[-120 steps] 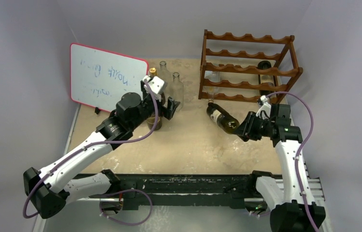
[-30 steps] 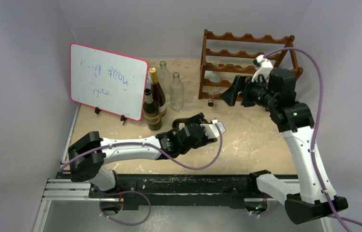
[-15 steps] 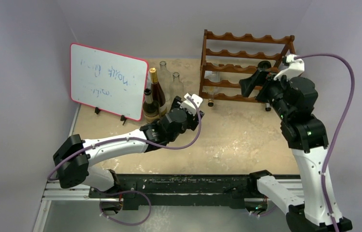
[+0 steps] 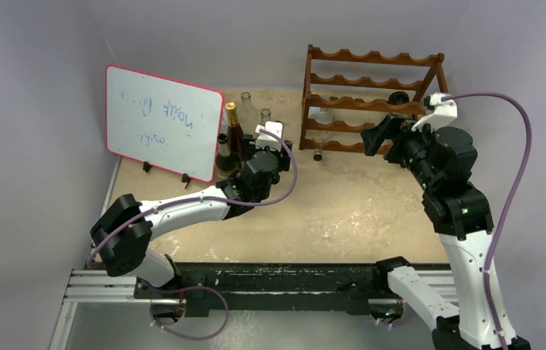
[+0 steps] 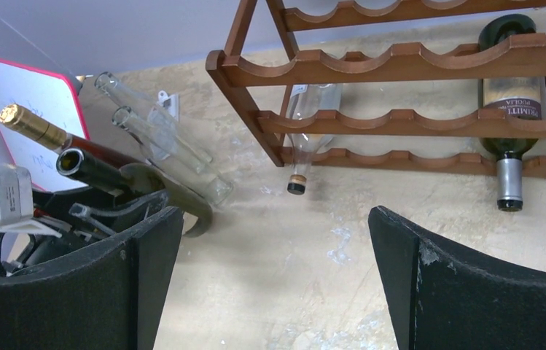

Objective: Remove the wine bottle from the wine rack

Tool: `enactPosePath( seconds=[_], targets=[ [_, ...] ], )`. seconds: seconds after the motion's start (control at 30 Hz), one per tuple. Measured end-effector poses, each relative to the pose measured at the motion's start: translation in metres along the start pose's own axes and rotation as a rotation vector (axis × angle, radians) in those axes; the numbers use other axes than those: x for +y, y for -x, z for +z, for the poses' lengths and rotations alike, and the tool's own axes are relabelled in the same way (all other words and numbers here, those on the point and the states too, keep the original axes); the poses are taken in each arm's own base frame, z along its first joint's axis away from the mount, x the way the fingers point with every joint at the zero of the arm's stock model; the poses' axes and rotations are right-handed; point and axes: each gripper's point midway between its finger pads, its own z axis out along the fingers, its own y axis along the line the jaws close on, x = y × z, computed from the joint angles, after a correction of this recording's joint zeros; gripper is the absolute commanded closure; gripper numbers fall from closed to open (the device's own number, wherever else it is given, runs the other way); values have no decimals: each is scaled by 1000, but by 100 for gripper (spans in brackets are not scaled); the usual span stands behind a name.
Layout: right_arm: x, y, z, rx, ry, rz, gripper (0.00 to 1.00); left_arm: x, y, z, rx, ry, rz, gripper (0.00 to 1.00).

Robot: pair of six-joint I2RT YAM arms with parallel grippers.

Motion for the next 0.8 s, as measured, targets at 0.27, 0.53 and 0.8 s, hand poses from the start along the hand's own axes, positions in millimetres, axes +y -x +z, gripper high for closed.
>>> enactPosePath(
  seconds=[0.27, 0.53, 0.8],
  targets=[
    [-1, -2, -7, -11, 4, 0, 0, 8, 0, 8, -32, 67, -81, 100],
    [-1, -6, -7, -6, 9, 0, 0, 9, 2, 12, -59, 83, -142, 100],
    [-3, -14, -2, 13, 6, 0, 0, 13, -25, 13, -31, 94, -132, 97]
  ],
)
